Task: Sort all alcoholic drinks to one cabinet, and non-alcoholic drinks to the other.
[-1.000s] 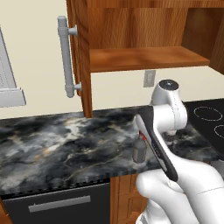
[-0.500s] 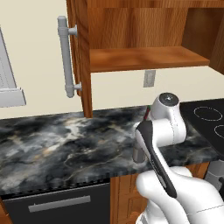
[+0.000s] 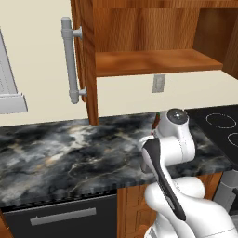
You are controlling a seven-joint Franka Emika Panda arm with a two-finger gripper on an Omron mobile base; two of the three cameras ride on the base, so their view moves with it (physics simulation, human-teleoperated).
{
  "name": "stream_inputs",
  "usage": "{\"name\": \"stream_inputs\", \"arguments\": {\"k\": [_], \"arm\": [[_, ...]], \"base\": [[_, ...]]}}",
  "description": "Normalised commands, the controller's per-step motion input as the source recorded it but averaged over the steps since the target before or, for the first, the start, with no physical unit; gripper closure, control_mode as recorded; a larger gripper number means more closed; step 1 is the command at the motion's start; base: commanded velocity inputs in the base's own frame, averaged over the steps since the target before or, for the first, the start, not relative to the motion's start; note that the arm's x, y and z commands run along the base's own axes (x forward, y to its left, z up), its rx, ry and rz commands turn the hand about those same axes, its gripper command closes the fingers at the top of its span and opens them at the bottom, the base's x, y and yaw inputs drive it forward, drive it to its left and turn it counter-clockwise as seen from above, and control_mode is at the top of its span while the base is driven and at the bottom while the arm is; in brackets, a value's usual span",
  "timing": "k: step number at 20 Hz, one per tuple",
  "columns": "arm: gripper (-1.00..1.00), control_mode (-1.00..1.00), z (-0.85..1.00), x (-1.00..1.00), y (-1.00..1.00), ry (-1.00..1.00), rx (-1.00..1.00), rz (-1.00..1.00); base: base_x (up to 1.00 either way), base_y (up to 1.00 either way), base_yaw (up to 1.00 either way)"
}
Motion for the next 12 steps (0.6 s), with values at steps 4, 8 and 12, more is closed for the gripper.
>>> {"name": "stream_inputs", "arguments": {"k": [4,8,12], "arm": [[-1.00,-1.00,-0.17,0.00,0.05,-0.01,0.00,0.00],[-1.00,-1.00,-0.17,0.05,0.00,0.00,0.00,0.00],[-1.00,-1.00,-0.21,0.13,0.00,-0.03,0.00,0.00]], "base": [[0.00,0.00,0.00],[0.00,0.00,0.00],[0.00,0.00,0.00]]}}
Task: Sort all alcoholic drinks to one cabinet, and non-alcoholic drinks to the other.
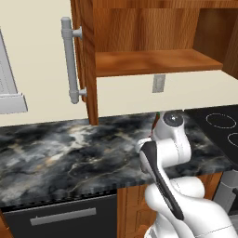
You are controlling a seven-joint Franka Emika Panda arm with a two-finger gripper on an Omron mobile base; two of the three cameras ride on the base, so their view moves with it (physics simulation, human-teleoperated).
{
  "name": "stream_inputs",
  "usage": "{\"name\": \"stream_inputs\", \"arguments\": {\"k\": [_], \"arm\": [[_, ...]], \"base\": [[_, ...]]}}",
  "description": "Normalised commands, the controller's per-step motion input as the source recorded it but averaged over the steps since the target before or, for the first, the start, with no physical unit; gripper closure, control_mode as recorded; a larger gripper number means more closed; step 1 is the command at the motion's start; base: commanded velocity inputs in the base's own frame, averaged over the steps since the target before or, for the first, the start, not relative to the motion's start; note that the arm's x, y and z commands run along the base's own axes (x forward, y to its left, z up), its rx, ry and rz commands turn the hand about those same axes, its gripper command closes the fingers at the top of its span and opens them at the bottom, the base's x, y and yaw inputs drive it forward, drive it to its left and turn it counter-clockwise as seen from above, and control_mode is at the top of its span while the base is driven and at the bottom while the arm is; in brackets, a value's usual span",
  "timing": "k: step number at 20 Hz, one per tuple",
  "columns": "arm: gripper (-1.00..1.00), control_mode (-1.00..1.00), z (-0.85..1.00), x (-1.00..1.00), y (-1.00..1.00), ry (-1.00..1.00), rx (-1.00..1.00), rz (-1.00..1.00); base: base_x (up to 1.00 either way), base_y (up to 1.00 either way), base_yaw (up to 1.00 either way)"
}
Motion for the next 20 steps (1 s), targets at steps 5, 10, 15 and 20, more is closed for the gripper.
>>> {"name": "stream_inputs", "arguments": {"k": [5,10,15,20], "arm": [[-1.00,-1.00,-0.22,0.13,0.00,-0.07,0.00,0.00],[-1.00,-1.00,-0.16,0.13,0.00,-0.08,0.00,0.00],[-1.00,-1.00,-0.14,0.13,0.00,-0.08,0.00,0.00],[-1.00,-1.00,-0.17,0.12,0.00,-0.05,0.00,0.00]], "base": [[0.00,0.00,0.00],[0.00,0.00,0.00],[0.00,0.00,0.00],[0.00,0.00,0.00]]}}
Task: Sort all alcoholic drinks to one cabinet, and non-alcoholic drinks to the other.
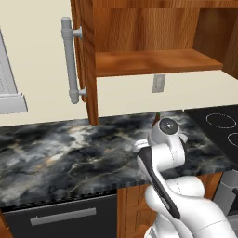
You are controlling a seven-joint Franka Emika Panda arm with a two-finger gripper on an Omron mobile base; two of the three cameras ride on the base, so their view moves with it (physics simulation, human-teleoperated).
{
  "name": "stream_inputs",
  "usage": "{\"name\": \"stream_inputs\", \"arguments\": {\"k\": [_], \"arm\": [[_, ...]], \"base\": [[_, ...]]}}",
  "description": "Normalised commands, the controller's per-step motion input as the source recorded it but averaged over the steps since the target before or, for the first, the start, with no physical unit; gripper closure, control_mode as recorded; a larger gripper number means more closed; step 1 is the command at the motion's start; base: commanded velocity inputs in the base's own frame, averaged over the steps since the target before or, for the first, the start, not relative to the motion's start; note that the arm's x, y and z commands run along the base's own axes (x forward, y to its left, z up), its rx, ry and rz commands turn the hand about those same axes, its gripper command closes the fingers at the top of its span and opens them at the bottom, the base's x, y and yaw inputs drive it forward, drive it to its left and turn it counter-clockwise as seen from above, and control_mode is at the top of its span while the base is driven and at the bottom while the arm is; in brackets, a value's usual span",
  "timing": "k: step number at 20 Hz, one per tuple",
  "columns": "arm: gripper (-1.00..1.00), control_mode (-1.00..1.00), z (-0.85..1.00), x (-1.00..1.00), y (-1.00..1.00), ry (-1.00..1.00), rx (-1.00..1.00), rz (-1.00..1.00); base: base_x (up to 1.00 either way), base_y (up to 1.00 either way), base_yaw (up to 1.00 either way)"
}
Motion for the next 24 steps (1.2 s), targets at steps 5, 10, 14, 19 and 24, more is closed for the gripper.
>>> {"name": "stream_inputs", "arguments": {"k": [5,10,14,19,24], "arm": [[-1.00,-1.00,-0.12,0.15,0.00,-0.02,0.00,0.00],[-1.00,-1.00,-0.12,0.14,0.00,-0.03,0.00,0.00],[-1.00,-1.00,-0.18,0.10,0.00,-0.03,0.00,0.00],[-1.00,-1.00,-0.26,0.07,-0.03,-0.02,0.00,0.00],[-1.00,-1.00,-0.30,0.06,-0.13,-0.06,0.00,0.00]], "base": [[0.00,0.00,0.00],[0.00,0.00,0.00],[0.00,0.00,0.00],[0.00,0.00,0.00],[0.00,0.00,0.00]]}}
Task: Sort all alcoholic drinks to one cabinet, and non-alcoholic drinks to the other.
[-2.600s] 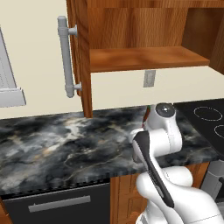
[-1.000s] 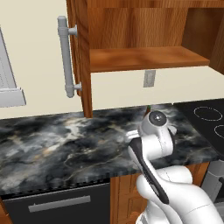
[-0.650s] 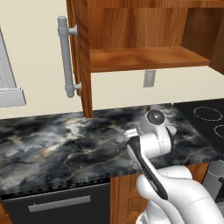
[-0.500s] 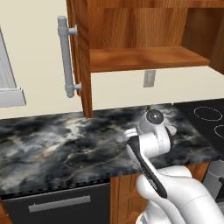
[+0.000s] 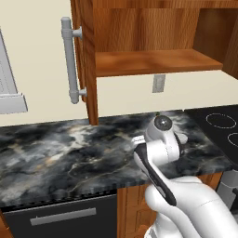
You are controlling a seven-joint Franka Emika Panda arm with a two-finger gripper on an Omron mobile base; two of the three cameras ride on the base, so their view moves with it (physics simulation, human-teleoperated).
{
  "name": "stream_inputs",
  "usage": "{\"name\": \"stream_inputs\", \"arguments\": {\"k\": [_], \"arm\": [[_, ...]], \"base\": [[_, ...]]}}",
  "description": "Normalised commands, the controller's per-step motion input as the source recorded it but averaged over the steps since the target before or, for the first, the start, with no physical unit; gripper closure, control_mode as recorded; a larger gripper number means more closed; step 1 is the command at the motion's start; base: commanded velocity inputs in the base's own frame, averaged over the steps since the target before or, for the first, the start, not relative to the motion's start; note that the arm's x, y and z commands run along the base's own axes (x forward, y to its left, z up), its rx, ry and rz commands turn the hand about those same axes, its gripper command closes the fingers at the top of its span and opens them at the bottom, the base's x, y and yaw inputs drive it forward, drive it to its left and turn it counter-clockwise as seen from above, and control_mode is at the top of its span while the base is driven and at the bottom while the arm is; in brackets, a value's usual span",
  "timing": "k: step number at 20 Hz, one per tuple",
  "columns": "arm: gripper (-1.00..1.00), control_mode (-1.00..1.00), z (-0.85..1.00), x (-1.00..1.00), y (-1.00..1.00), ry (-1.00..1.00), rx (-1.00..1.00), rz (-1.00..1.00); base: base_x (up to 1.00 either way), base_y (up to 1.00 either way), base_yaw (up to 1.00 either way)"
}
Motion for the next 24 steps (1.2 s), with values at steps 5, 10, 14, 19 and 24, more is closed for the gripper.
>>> {"name": "stream_inputs", "arguments": {"k": [5,10,14,19,24], "arm": [[-1.00,-1.00,-0.31,0.07,-0.16,-0.08,0.00,0.00],[-1.00,-1.00,-0.36,0.01,-0.06,-0.04,0.02,0.00],[1.00,-1.00,-0.41,0.00,0.00,-0.02,0.03,0.00],[1.00,-1.00,-0.35,0.00,0.00,-0.01,0.02,0.00],[1.00,-1.00,-0.21,0.00,0.00,0.00,0.00,0.00]], "base": [[0.00,0.00,0.00],[0.00,0.00,0.00],[0.00,0.00,0.00],[0.00,0.00,0.00],[0.00,0.00,0.00]]}}
